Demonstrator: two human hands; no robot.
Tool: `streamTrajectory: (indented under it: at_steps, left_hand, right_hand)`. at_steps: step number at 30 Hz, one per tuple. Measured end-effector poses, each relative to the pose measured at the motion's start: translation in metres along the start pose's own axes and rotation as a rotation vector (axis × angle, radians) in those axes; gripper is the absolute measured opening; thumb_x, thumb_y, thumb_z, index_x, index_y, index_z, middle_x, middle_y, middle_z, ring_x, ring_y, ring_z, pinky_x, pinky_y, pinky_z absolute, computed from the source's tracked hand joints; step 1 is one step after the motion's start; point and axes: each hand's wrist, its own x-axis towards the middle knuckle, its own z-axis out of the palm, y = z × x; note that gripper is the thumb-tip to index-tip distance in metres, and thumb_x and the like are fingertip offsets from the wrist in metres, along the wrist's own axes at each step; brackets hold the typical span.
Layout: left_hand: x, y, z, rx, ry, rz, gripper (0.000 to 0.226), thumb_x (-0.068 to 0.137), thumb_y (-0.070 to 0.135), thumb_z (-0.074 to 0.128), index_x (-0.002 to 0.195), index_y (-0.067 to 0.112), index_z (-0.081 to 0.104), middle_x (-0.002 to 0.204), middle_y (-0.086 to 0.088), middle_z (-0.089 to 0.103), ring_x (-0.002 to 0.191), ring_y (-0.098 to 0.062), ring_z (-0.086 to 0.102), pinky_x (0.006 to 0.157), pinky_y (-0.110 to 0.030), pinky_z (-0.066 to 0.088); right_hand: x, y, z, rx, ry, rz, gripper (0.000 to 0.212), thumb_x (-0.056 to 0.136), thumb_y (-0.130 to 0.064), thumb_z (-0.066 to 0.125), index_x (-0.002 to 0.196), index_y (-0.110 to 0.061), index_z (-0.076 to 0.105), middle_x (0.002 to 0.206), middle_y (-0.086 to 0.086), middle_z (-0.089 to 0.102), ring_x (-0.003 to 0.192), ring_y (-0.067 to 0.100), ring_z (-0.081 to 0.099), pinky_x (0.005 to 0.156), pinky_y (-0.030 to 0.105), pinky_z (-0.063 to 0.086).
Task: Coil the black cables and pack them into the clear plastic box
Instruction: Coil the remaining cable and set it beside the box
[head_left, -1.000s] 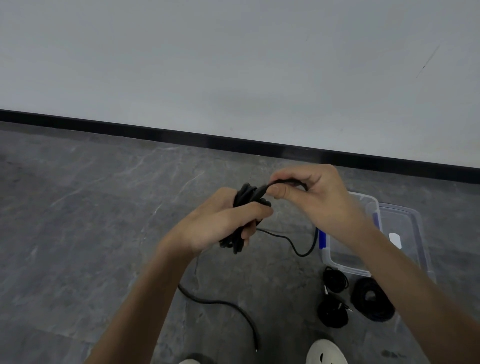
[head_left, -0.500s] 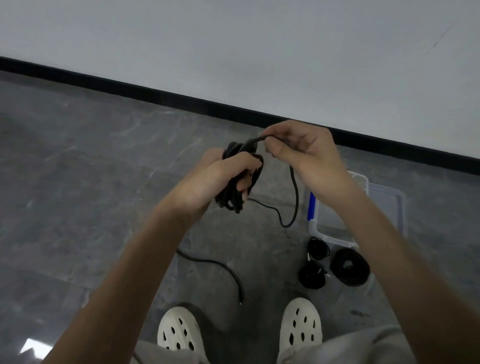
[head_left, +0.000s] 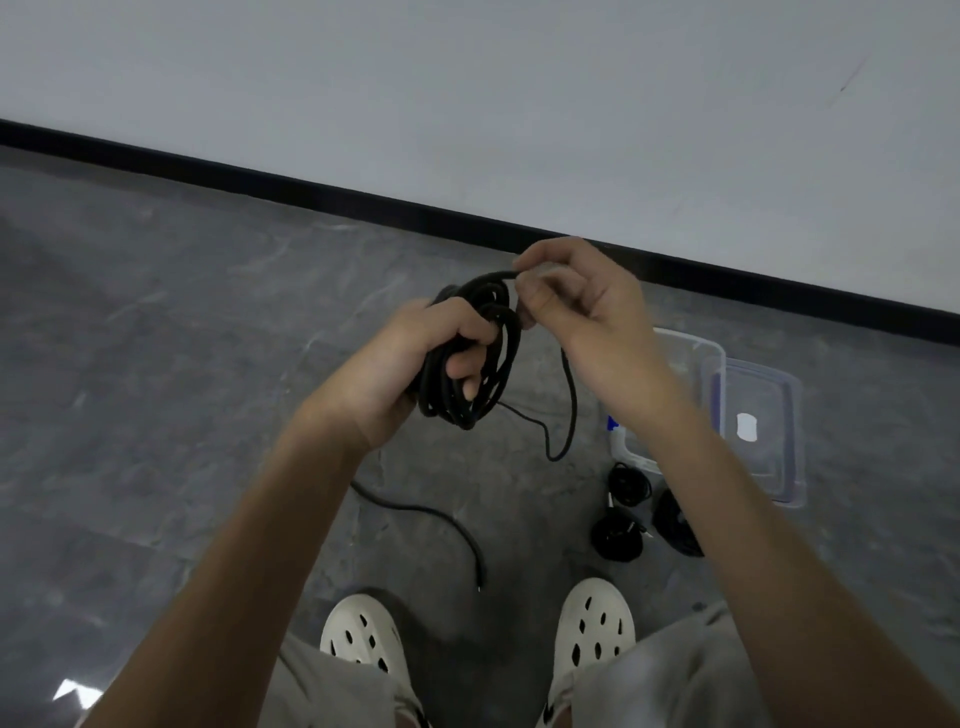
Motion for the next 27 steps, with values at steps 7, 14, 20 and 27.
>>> streamTrajectory:
  at_steps: [7,14,20,27]
  left_hand:
    - [-0.004,0.01,0.024,0.062,0.036,-0.038,0.02,0.077,0.018,0.05,0.088,0.002,0.054,0.045,0.005,0.037,0.043,-0.011,0.041,0.053,-0.022,0.04]
    - [-0.001,0.013,0.023,-0.051,0.111,-0.041,0.021,0.075,0.033,0.062,0.068,0.014,0.056,0.061,-0.001,0.035,0.04,-0.007,0.04,0.049,-0.023,0.038]
    - [0.001,0.025,0.019,-0.097,0.071,-0.003,0.031,0.088,0.036,0.062,0.067,0.015,0.054,0.051,0.004,0.039,0.037,-0.007,0.038,0.044,-0.021,0.039]
    - [-0.009,0.037,0.016,-0.06,0.039,-0.038,0.03,0.094,0.025,0.053,0.067,0.014,0.051,0.043,0.006,0.041,0.04,-0.009,0.041,0.044,-0.019,0.04]
  right_hand:
    - [-0.012,0.001,-0.008,-0.063,0.047,0.041,0.011,0.094,-0.017,0.059,0.086,-0.021,0.066,0.079,-0.002,0.068,0.077,0.01,0.066,0.079,0.034,0.057]
    - [0.003,-0.003,-0.007,0.011,0.027,0.06,0.012,0.093,-0.008,0.059,0.086,-0.014,0.067,0.08,0.001,0.069,0.076,0.008,0.065,0.076,0.023,0.054]
    - [0.007,-0.008,0.001,0.212,0.109,0.046,0.006,0.083,-0.017,0.062,0.087,-0.015,0.066,0.077,-0.002,0.07,0.076,0.012,0.064,0.077,0.024,0.053]
    - [0.001,-0.025,0.002,0.221,0.082,0.109,0.015,0.082,-0.018,0.06,0.093,-0.009,0.053,0.074,0.005,0.067,0.074,0.016,0.062,0.075,0.025,0.051]
